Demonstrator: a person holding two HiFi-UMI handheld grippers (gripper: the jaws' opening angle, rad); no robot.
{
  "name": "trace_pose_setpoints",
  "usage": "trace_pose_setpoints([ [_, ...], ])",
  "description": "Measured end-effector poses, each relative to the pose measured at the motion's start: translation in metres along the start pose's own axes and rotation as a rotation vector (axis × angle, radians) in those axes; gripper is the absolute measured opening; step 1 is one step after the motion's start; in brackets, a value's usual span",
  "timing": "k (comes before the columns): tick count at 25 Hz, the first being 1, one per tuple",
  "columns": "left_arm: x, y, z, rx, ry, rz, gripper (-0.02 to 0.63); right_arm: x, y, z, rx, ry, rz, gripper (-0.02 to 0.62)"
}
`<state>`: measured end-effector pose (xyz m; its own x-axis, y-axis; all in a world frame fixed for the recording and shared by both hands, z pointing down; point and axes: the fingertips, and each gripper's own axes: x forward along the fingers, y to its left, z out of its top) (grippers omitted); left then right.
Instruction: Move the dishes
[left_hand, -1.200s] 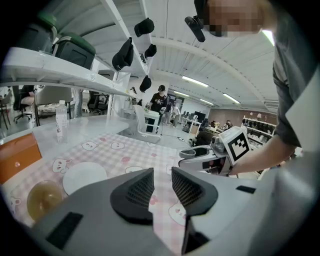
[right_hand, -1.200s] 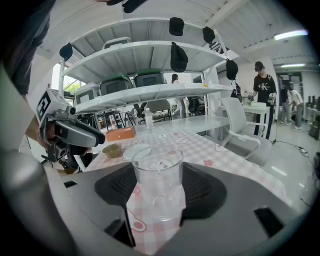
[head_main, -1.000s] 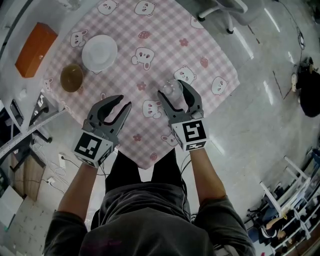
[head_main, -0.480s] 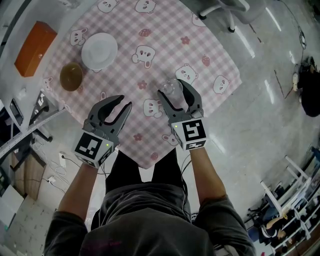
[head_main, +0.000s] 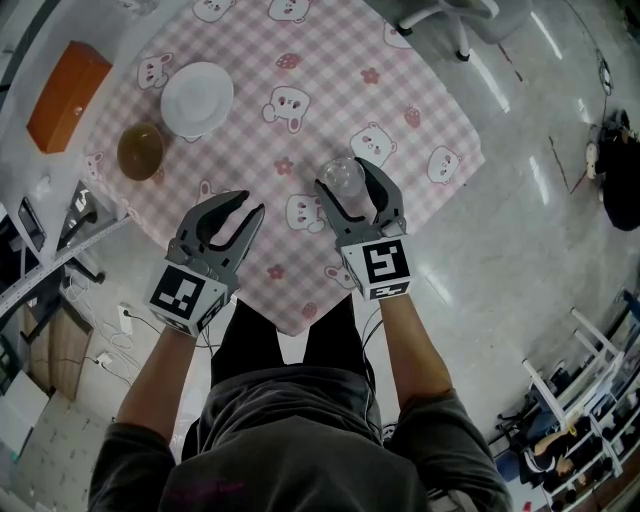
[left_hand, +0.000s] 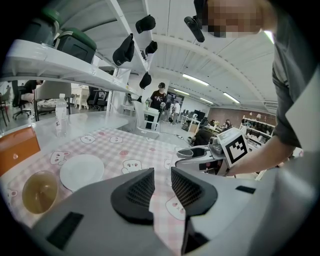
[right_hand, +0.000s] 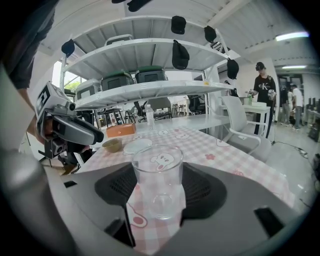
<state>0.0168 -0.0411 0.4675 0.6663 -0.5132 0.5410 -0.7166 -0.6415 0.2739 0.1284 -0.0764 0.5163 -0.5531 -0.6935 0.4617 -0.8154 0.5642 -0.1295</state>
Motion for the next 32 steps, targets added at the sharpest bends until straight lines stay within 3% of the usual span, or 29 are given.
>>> trace_pose_setpoints([
  [32,-0.0028,-0.0076,-0.0091,-0.002,-0.012,0.001,0.104,-0.0049,0.0095,-0.0071,-0.043,0.000,-0.011,0.278],
])
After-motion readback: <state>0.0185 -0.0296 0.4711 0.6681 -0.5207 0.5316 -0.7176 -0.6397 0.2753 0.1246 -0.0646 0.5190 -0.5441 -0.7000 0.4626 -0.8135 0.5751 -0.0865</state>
